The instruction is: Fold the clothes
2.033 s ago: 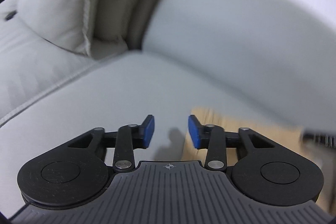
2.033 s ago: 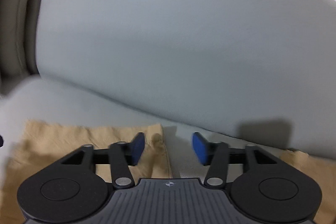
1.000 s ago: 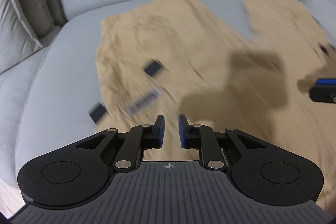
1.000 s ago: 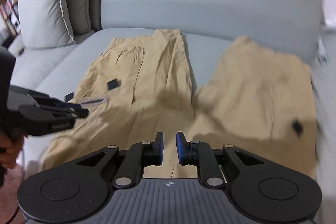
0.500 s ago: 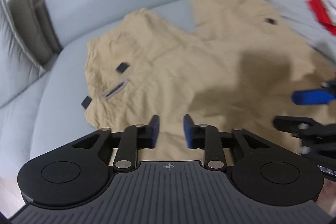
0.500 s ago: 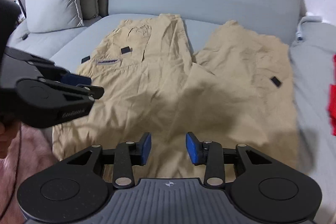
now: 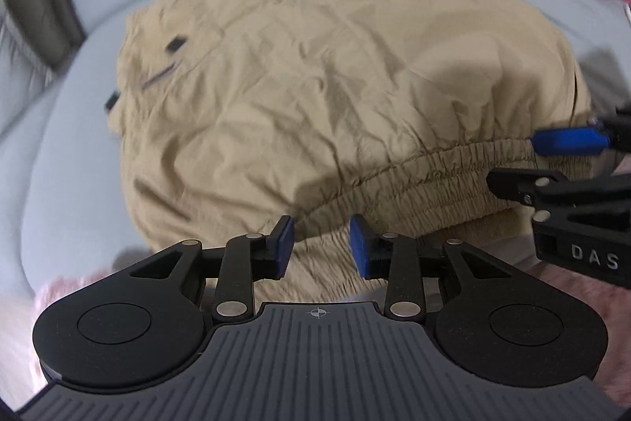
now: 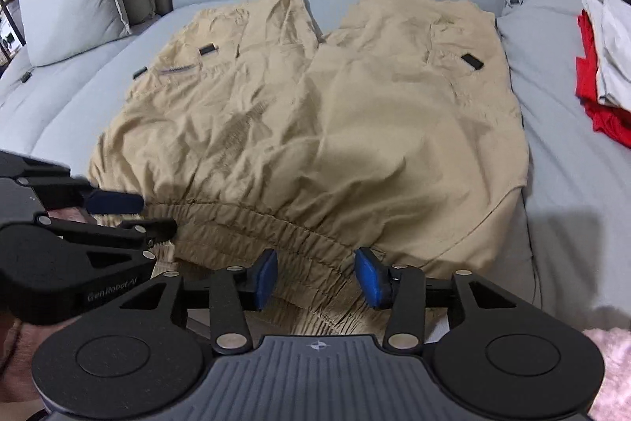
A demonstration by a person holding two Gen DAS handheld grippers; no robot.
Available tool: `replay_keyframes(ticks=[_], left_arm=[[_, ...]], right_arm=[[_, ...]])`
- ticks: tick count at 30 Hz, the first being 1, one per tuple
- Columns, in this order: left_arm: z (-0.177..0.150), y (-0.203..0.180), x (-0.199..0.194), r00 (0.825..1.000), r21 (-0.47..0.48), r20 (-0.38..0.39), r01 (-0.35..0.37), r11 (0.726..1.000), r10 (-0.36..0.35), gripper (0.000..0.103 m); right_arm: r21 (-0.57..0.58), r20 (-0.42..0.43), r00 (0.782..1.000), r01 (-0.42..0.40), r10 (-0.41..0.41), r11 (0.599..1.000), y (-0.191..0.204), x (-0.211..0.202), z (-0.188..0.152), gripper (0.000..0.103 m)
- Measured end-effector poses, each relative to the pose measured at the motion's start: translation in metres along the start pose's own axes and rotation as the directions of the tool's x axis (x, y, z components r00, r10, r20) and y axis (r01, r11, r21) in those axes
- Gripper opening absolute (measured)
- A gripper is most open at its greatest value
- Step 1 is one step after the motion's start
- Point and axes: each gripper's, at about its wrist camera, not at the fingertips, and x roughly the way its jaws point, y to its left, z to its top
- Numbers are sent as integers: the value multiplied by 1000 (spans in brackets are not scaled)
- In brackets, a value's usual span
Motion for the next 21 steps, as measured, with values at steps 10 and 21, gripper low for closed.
replay_keyframes(ticks=[10,21], left_arm=[[-21,0,-16,995,-79,96,22,997,-14,43],[-35,20,-5,998,-191,63,7,982,5,46]], right_arm=[[183,169,985,-73,42,980,-32,-23,-17,50],[391,150,989,-58,-1,919,-71,-18,-25,48]])
